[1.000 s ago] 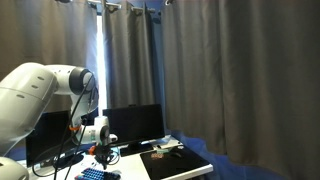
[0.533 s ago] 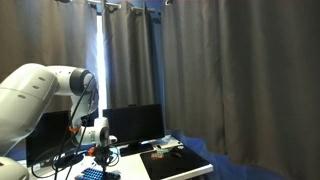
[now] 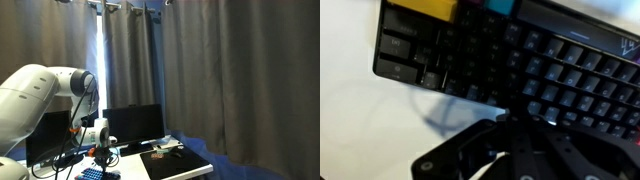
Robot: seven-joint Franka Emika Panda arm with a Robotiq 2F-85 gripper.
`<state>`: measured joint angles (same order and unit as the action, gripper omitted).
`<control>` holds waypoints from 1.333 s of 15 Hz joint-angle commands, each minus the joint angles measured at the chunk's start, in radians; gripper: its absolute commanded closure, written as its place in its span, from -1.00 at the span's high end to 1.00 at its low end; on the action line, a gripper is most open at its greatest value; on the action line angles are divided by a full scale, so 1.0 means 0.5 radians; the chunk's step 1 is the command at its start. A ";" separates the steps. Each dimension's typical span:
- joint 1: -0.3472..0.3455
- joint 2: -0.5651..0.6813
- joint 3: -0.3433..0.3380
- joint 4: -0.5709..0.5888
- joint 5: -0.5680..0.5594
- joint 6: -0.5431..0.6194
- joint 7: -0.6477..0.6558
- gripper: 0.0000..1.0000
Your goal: Push a black key on the keyboard
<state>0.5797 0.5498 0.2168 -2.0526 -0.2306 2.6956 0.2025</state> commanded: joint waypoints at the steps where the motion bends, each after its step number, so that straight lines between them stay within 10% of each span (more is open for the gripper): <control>1: 0.044 0.066 -0.036 0.073 -0.005 -0.036 0.015 -1.00; 12: 0.033 -0.031 -0.011 0.062 0.018 -0.069 0.014 -1.00; 20: 0.041 -0.173 -0.024 0.024 -0.024 -0.096 0.018 0.35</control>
<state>0.5813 0.5136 0.2177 -2.0263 -0.2300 2.6878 0.2025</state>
